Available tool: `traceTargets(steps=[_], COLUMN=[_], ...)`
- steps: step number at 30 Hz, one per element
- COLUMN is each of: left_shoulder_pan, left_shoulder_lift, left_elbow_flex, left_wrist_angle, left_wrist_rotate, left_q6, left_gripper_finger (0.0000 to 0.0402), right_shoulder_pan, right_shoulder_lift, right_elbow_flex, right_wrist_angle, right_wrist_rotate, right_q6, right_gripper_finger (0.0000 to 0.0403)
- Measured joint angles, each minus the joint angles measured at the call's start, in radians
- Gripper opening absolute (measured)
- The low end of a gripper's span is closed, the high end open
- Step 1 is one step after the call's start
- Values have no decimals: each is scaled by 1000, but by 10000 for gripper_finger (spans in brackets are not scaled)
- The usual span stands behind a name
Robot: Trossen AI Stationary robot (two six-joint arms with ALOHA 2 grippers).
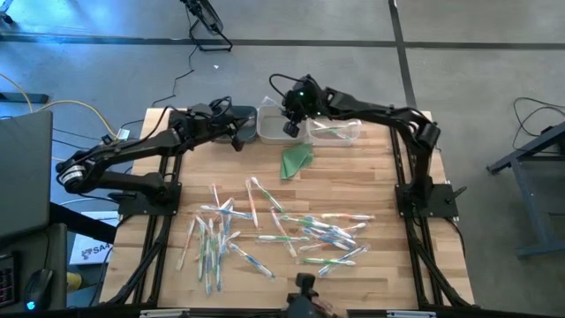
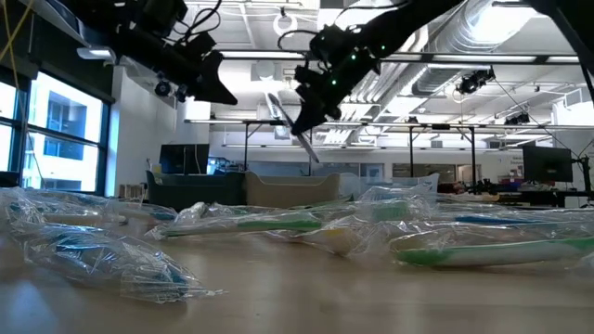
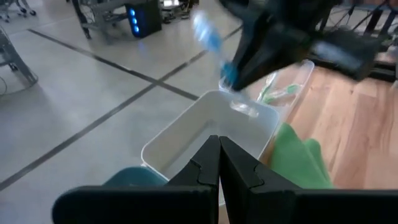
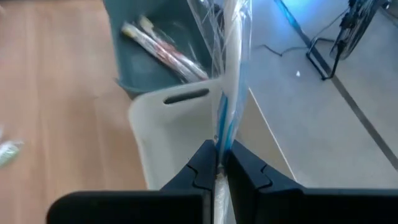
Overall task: Pick & Place Toothbrushes
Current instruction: Put the blue toothbrush into the gray bin
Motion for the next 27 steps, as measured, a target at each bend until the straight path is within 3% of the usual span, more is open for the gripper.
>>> traceTargets(steps=[9, 27], left_shoulder_pan=[0, 0], left_shoulder_lift=[-33, -33], left_elbow_flex=[0, 0], left_wrist_angle=[-3, -24], left_wrist_rotate=[-1, -1], left_q6=[5, 7], left_gripper_finger=[0, 0], right_shoulder_pan=[-39, -42], right_shoulder_lift=[95, 151], right_elbow_flex=[1, 1], right_wrist_angle=[-12, -73], right_wrist_rotate=[-65, -28], right_q6=[6, 4], right_gripper_finger=[13, 28])
